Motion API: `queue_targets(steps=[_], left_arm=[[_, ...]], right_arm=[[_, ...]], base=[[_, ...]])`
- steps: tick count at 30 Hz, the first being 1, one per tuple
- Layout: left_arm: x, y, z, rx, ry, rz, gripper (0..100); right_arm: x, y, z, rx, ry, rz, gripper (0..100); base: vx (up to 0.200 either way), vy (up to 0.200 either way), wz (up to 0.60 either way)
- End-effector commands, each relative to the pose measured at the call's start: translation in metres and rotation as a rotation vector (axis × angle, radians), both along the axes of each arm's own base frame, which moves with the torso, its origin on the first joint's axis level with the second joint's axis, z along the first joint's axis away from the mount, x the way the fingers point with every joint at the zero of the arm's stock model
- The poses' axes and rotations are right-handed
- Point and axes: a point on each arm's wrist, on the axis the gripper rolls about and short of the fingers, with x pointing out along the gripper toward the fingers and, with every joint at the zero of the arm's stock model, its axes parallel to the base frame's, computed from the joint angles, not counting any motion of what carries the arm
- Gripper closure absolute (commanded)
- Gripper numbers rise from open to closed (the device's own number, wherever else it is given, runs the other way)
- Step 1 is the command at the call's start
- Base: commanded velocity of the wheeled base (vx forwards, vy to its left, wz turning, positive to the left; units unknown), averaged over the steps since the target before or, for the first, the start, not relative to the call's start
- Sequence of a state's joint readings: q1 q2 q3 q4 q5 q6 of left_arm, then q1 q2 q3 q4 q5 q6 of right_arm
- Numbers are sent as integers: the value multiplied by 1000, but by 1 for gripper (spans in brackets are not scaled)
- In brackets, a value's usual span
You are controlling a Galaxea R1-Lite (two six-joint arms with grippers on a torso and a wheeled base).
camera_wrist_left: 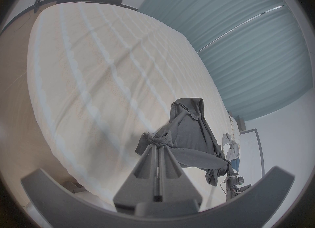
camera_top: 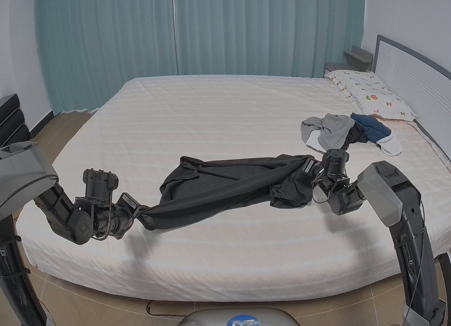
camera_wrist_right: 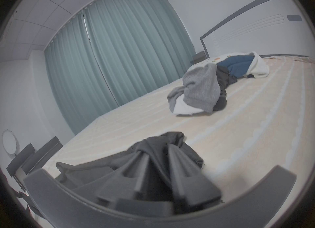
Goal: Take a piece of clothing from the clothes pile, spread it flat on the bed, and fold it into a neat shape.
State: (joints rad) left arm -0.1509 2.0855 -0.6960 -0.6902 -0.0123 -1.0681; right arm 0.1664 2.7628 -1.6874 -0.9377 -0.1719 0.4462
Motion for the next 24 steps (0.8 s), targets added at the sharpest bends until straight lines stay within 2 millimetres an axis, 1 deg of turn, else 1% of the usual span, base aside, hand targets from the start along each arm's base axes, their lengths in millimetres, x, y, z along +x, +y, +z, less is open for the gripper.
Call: queue_targets(steps=[1,5,7,8,9,12,14,16,19,24], left_arm=[[1,0,-6,2,15,1,100],[1,0,-8,2,20,0,100],[1,0,-8,2,21,0,100],[1,-1,-7,1,20,-1,100],[1,0,-7,2,20,0,100],[1,0,-7,2,20,0,100],[1,0,-7,2,21,0,100],[0,0,-8,3,23,0,100],[0,0,-8,4,24,1,100],[0,0,-7,5,23,0,100]], right_arm=[[2,1,-30,-8,47,-2,0],[2,-8,-25,-7,46,-16,0],[3,-12,-18,-2,34,-26,0],[0,-18,-5,6,30,-34,0],[-3,-19,-1,8,35,-32,0],[-16,-21,15,22,61,-13,0],[-31,-20,20,49,105,33,0],[-52,-21,26,57,160,83,0],[-66,-21,31,66,188,122,0],[-81,-23,39,71,215,135,0]], base=[[0,0,0],[0,0,0],[0,0,0],[0,0,0],[0,0,0],[0,0,0],[0,0,0],[0,0,0],[0,0,0],[0,0,0]])
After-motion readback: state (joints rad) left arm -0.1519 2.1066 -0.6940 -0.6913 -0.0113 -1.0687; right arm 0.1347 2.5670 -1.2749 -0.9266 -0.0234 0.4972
